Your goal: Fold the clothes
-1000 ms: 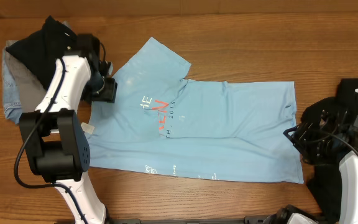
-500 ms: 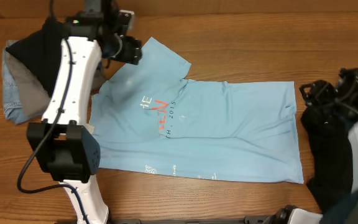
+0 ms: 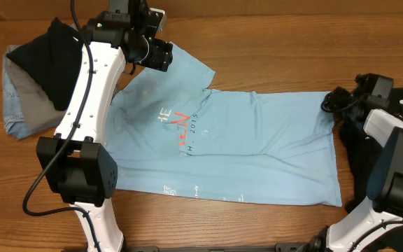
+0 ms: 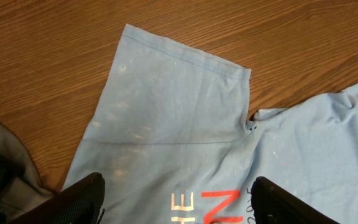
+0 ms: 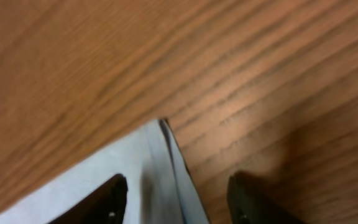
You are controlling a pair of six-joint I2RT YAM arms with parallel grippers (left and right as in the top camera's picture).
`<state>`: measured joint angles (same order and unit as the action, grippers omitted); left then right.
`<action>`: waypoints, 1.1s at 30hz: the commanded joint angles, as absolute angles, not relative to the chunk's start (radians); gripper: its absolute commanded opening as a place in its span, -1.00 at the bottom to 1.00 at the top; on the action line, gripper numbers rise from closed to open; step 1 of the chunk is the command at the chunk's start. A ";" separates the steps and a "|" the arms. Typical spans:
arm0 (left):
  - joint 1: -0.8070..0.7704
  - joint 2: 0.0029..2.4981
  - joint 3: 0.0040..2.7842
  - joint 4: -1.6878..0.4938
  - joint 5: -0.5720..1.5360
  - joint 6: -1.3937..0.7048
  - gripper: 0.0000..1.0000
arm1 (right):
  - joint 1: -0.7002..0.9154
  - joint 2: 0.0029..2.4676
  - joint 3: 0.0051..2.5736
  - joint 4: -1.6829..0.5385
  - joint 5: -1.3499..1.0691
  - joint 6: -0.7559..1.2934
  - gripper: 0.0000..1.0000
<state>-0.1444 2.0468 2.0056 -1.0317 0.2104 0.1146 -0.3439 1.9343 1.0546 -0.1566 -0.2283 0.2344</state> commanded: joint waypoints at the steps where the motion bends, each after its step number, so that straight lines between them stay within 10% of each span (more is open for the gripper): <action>1: -0.147 2.053 2.023 -1.036 0.227 0.110 0.55 | -0.306 1.999 1.067 -0.132 -0.204 0.236 0.18; 10: -0.147 2.053 2.022 -1.060 0.227 0.108 0.54 | -0.253 2.016 1.068 -0.143 -0.183 0.237 -0.34; 13: -0.147 2.053 2.022 -1.063 0.226 0.109 0.54 | -0.272 2.000 1.093 -0.171 -0.224 0.239 -0.92; 33: -0.148 2.402 2.022 -0.691 0.125 0.100 0.90 | -0.275 1.651 1.131 -0.647 -0.406 0.237 -0.92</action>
